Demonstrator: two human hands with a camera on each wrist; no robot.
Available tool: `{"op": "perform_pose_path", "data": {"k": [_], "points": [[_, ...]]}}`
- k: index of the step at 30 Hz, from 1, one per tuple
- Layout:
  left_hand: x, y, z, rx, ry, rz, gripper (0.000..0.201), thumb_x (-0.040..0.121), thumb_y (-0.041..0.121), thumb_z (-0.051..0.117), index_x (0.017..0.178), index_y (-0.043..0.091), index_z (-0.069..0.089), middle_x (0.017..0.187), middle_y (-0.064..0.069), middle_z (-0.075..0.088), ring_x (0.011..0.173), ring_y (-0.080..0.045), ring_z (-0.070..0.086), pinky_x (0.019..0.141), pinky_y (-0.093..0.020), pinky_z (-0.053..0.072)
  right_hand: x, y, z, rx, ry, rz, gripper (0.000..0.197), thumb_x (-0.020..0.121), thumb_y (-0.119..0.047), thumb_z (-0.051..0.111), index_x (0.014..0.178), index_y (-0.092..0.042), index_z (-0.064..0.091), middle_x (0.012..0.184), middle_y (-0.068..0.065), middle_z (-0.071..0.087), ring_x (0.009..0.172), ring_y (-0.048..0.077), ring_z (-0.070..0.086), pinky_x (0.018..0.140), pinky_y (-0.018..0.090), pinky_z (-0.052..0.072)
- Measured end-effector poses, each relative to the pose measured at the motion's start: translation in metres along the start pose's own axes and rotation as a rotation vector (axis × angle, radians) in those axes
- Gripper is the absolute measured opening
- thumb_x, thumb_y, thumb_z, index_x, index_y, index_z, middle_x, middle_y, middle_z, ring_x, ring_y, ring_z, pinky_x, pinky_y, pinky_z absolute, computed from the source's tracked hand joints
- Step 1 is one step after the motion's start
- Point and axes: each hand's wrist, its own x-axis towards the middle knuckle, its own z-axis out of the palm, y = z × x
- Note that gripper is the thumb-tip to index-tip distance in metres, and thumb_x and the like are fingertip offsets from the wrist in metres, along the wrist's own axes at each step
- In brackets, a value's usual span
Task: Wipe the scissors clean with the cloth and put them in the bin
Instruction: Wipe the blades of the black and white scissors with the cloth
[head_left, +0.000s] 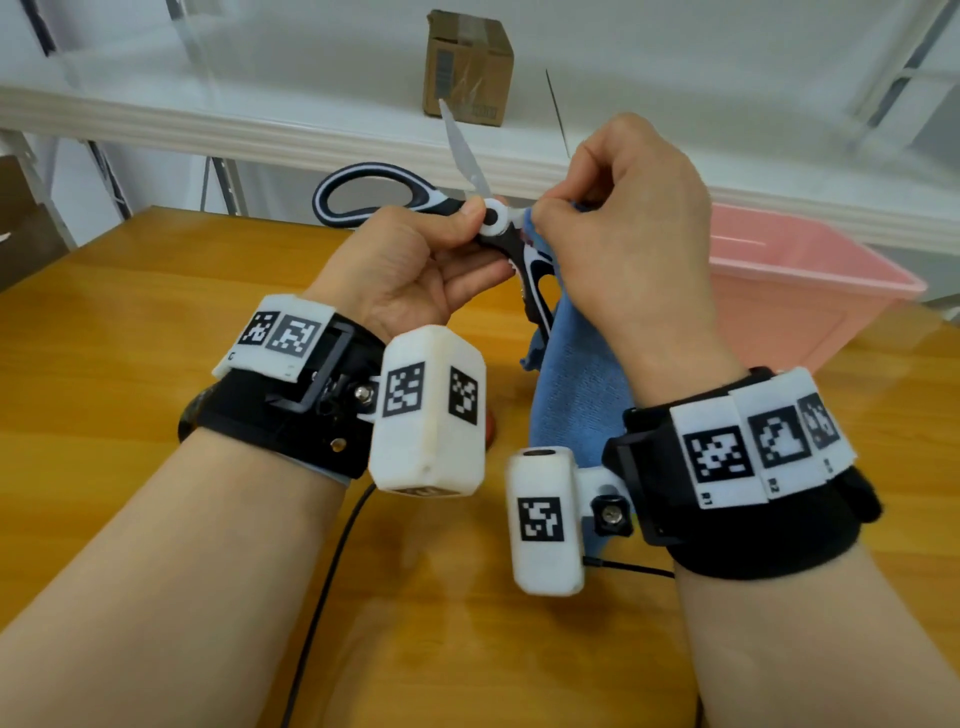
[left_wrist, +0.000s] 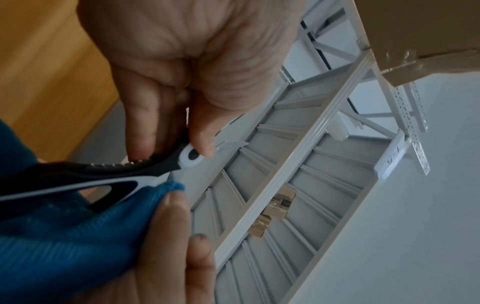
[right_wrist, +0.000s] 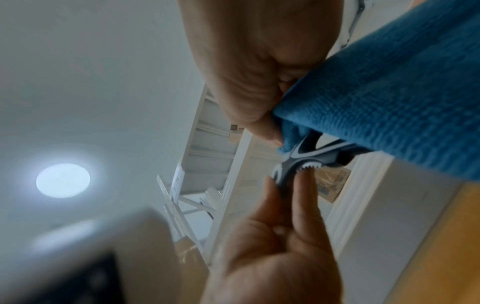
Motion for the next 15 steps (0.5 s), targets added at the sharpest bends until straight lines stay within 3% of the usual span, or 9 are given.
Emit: {"op": "perform_pose_path", "data": {"k": [2, 5, 9, 15], "points": [[0.0, 0.004, -0.003, -0.04, -0.006, -0.012, 0.012, 0.094, 0.006, 0.055, 0.096, -0.001, 0.065, 0.103, -0.02, 0.072, 0.094, -0.028, 0.072, 0.071, -0.032, 0.061, 0.004, -0.002, -0.007, 0.077, 0.037, 0.027, 0.029, 0.078, -0.011, 0.067, 0.07, -0.028, 0.046, 0.07, -0.01, 0.055, 0.068, 0.007, 0.053, 0.062, 0.019, 0.044], [0.001, 0.006, -0.006, -0.089, -0.01, -0.023, 0.013, 0.093, 0.007, 0.056, 0.097, -0.002, 0.064, 0.103, -0.022, 0.072, 0.089, -0.029, 0.073, 0.064, -0.031, 0.061, 0.006, 0.0, -0.015, 0.161, 0.096, 0.06, 0.019, 0.074, -0.01, 0.07, 0.075, -0.021, 0.055, 0.074, -0.006, 0.063, 0.075, 0.016, 0.063, 0.073, 0.037, 0.055], [0.003, 0.006, -0.009, -0.119, 0.006, -0.019, 0.014, 0.092, 0.007, 0.057, 0.1, -0.002, 0.064, 0.11, -0.023, 0.07, 0.093, -0.029, 0.072, 0.065, -0.032, 0.061, 0.009, 0.001, -0.017, 0.185, 0.126, 0.081, 0.02, 0.073, -0.009, 0.069, 0.074, -0.022, 0.054, 0.073, -0.01, 0.06, 0.076, 0.017, 0.064, 0.072, 0.035, 0.055], [0.003, 0.006, -0.01, -0.156, 0.024, -0.041, 0.015, 0.092, 0.006, 0.057, 0.102, -0.003, 0.064, 0.109, -0.023, 0.07, 0.091, -0.03, 0.073, 0.064, -0.034, 0.061, 0.009, 0.003, -0.014, 0.229, 0.099, 0.116, 0.016, 0.076, -0.019, 0.072, 0.085, -0.02, 0.059, 0.082, -0.004, 0.065, 0.08, 0.016, 0.064, 0.077, 0.038, 0.055]]}}
